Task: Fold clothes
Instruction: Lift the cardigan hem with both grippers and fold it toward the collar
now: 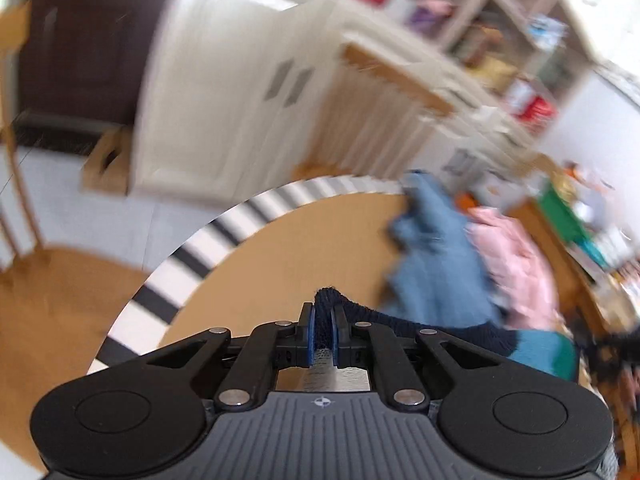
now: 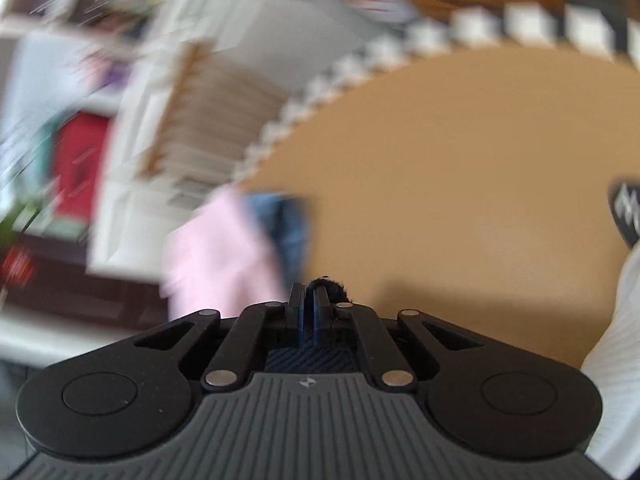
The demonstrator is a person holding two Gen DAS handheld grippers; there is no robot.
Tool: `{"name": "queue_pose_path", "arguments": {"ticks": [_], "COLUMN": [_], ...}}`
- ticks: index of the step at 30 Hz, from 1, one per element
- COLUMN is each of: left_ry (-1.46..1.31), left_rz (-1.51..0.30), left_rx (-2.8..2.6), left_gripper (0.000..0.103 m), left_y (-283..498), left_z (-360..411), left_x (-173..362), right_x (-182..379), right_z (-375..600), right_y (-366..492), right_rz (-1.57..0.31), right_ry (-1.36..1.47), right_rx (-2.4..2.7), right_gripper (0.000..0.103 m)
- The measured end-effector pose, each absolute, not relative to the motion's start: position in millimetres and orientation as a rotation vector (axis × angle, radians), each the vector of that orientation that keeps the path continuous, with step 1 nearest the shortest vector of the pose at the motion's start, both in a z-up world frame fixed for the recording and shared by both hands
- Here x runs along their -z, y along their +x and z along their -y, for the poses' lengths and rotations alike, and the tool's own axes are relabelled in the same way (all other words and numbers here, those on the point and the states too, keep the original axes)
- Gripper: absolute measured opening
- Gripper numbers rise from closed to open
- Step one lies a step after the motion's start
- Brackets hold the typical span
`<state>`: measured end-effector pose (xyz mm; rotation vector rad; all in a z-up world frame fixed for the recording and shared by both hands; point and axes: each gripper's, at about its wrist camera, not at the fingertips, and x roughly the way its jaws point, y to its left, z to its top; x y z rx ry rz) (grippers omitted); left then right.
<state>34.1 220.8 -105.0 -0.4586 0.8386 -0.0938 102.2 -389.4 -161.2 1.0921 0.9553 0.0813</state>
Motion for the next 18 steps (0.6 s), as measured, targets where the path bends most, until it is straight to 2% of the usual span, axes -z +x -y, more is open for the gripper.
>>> {"name": "queue_pose_path", "arguments": {"ticks": [3,5,7,8,9,10,12,13,15,16,18], "left_ry": [-0.409,-0.395,-0.402,-0.394,-0.382,-0.368,-0.342,-0.338,-0.341,-0.344,-0.352], "left_rz": [-0.871,-0.874,-0.858,-0.843,-0.837,-0.834,-0.821,-0.808,-0.78,-0.766,-0.747], "left_rx": [0.09,0.089,0.082,0.064,0.037,0.003,-0.075,-0.099,-0.119,-0.118,-0.096], "left_gripper": [0.01,0.014,0.021,0.027,0.033,0.034,0.032,0.034,0.049,0.052,0.064], "left_y": [43.7,45.4,44.0,41.4,39.9,38.8,35.4,30.0,13.2,1.2,-32.0], "left_z": [-211.3,-208.9,-209.6,-211.2,-212.6,-214.3,-218.0,-220.7,-226.3,-228.0,-227.8], "left_x": [117.6,118.9,116.0,115.6,116.2,116.8,115.3,109.6,94.0,84.3,64.1], "right_x": [174.8,174.0,167.4,161.1,153.7,146.4,130.2,122.0,100.6,90.0,71.4], "right_z": [380.0,377.5,378.9,378.4,377.4,376.5,374.0,372.8,368.4,365.2,356.3], "right_y": [102.6,101.6,100.0,98.7,97.2,95.8,88.2,84.0,65.3,52.7,18.4], "right_rz": [-0.934,-0.927,-0.92,-0.913,-0.903,-0.893,-0.869,-0.856,-0.828,-0.817,-0.804], "right_ry": [1.097,1.094,1.095,1.048,0.983,0.917,0.788,0.724,0.629,0.578,0.449], "right_rx": [-0.038,-0.066,-0.125,-0.126,-0.117,-0.108,-0.086,-0.075,-0.151,-0.195,-0.271], "right_gripper": [0.006,0.016,0.058,0.063,0.061,0.061,0.059,0.059,0.06,0.062,0.063]}}
